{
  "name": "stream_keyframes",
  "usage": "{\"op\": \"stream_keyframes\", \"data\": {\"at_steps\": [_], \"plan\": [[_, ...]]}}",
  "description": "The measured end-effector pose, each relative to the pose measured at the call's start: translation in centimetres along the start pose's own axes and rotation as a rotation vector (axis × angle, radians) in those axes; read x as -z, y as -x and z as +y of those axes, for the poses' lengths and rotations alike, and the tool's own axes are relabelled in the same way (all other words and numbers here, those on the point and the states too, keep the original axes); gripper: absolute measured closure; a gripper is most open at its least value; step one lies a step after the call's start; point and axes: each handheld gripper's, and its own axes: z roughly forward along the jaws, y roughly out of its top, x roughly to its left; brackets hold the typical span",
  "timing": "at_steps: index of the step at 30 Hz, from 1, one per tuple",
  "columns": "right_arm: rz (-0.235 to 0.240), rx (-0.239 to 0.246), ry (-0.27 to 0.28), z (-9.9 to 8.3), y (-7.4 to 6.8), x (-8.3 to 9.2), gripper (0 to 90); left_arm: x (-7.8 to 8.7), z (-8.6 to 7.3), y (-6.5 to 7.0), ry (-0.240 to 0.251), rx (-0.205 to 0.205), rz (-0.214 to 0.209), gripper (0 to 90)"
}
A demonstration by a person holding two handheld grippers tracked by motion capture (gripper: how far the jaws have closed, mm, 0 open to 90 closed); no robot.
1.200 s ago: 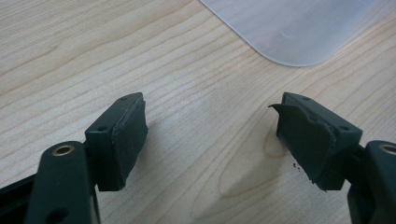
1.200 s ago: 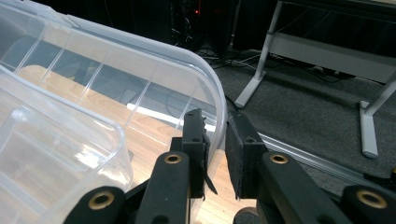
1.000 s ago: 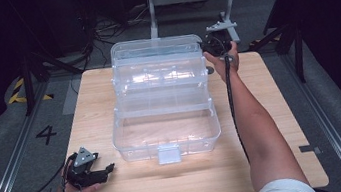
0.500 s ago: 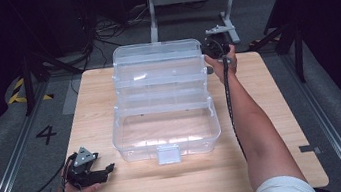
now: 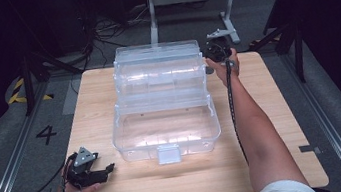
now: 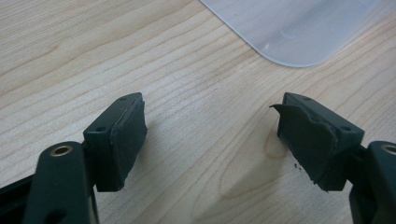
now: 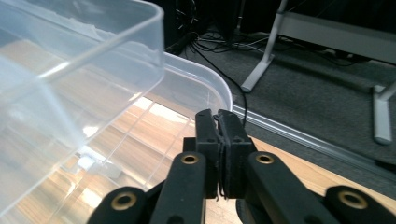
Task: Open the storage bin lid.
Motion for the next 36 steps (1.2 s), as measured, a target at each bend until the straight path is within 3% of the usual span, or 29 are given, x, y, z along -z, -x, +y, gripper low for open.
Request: {"op": "stream_keyframes", "data": {"at_steps": [8,15,22,31,36], "plan": [[-0.003,0.045,-0.011,-0.2,-1.0,1.3,89.4,0.0,0.0,0.0,0.001,0.001,0.000,24.1],[-0.005,0.049,0.009,-0.4,-0.8,3.1,87.9,0.0,0.0,0.0,-0.002,-0.001,0.000,24.1],[0.004,0.096,0.019,-0.7,-1.1,5.4,86.8,0.0,0.0,0.0,-0.002,-0.001,0.001,24.0],[0.024,0.190,0.028,-1.2,-1.9,8.6,86.6,0.0,0.0,0.0,-0.002,-0.002,0.000,23.9],[0.044,0.199,0.023,-2.1,-2.2,10.1,81.7,0.0,0.0,0.0,-0.002,-0.002,0.002,23.8]]}}
